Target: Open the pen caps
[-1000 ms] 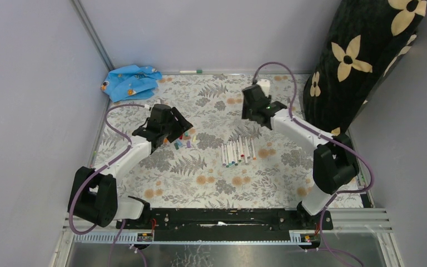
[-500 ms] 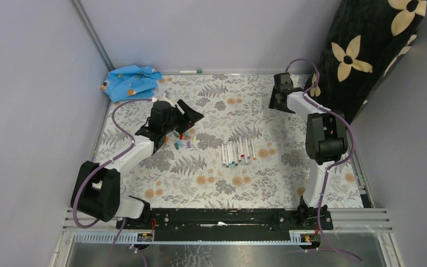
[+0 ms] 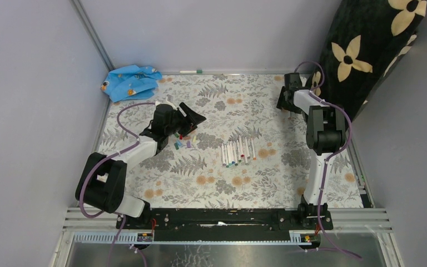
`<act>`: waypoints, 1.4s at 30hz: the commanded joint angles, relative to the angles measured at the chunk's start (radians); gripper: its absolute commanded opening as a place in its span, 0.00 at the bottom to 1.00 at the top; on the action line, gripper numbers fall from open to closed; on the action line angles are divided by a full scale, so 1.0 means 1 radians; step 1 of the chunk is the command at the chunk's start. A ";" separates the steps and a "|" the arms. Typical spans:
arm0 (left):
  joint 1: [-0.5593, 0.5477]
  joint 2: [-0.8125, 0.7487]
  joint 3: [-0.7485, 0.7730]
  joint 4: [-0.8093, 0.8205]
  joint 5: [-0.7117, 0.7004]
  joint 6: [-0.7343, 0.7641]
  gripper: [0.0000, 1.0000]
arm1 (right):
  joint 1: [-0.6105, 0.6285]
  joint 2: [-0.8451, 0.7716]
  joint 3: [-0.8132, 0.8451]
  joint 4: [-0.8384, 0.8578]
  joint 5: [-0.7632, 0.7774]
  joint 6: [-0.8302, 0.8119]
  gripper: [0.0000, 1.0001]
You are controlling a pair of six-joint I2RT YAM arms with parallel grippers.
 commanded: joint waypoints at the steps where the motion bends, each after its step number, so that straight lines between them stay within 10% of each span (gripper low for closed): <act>1: -0.006 0.017 -0.014 0.098 0.013 -0.022 0.73 | -0.029 0.034 0.031 -0.009 -0.063 -0.018 0.68; 16: -0.014 -0.021 -0.017 0.064 0.008 -0.034 0.73 | -0.034 -0.047 -0.087 -0.070 -0.152 0.015 0.00; 26: -0.013 -0.108 -0.001 -0.056 -0.002 0.017 0.74 | 0.053 -0.282 -0.233 -0.022 -0.176 -0.012 0.00; 42: -0.039 -0.150 0.007 -0.051 0.099 -0.059 0.78 | 0.544 -0.712 -0.430 -0.140 -0.206 0.065 0.00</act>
